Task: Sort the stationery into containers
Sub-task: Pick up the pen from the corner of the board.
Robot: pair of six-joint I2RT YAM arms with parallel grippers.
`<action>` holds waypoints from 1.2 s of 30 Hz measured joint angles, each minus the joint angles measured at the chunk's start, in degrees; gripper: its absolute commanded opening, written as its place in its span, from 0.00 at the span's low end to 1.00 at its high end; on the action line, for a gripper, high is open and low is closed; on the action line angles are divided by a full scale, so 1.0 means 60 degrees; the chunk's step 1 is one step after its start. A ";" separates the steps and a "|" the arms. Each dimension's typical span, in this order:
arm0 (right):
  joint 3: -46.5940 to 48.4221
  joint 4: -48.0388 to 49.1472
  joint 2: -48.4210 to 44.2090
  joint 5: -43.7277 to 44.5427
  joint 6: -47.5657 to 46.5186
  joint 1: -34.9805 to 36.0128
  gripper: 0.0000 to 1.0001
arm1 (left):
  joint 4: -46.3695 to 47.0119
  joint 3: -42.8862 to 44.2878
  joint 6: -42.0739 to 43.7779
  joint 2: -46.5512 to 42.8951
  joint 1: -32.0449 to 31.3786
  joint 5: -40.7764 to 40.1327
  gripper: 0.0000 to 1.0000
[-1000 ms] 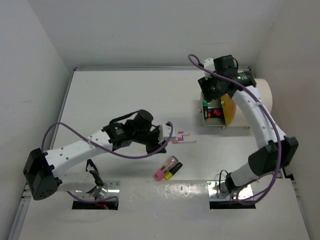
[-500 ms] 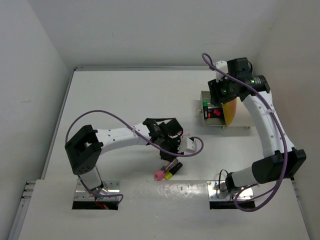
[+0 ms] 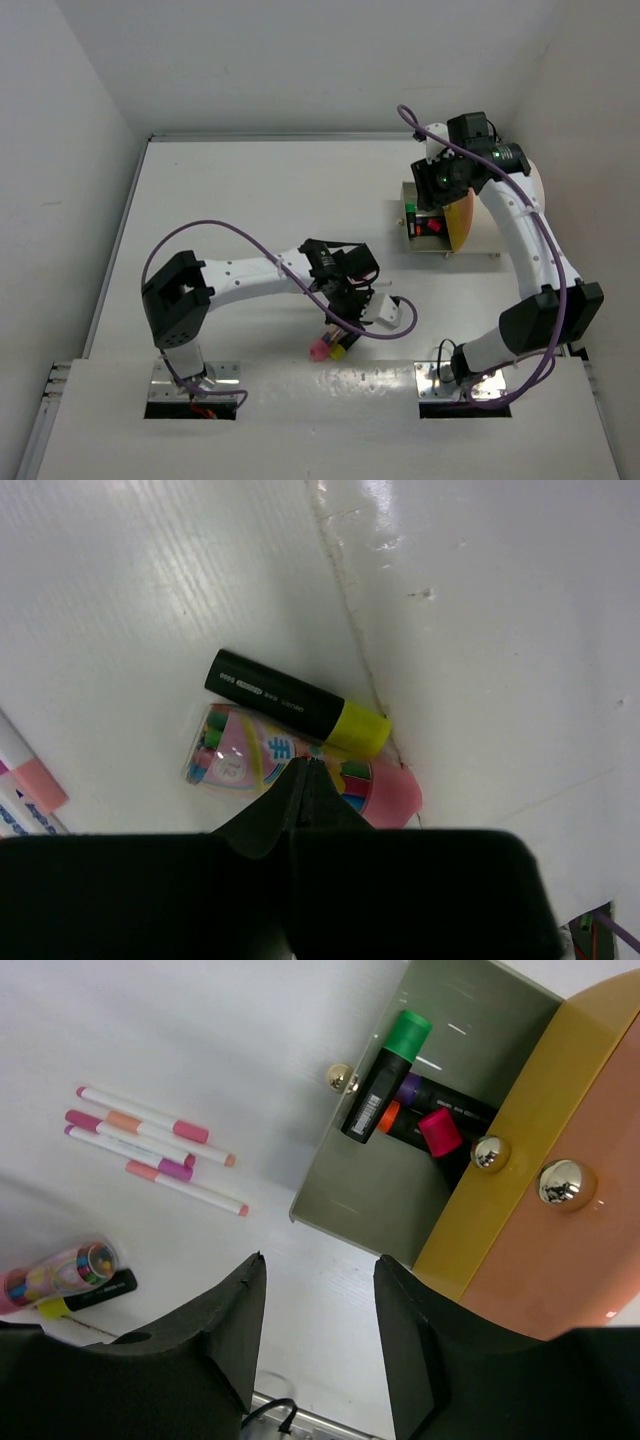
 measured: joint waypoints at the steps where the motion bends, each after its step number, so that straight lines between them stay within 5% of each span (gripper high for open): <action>1: 0.0044 -0.0011 0.0004 0.0004 -0.0004 -0.0007 0.47 | -0.0051 0.0047 0.0095 0.0036 -0.0044 0.0040 0.00; 8: 0.0164 -0.0015 0.0007 0.0004 -0.0011 -0.0022 0.47 | -0.0539 0.0299 0.0408 0.0627 -0.0430 -0.0138 0.10; 21: 0.0342 -0.0044 0.0233 0.0011 -0.0095 -0.0022 0.47 | -0.1504 0.1297 0.0277 0.2018 -0.0743 -0.0834 0.66; 36: 0.0350 -0.0047 0.0229 0.0011 -0.0244 -0.0022 0.47 | -0.1311 0.1617 -0.1064 0.2535 -0.0718 -0.1621 0.67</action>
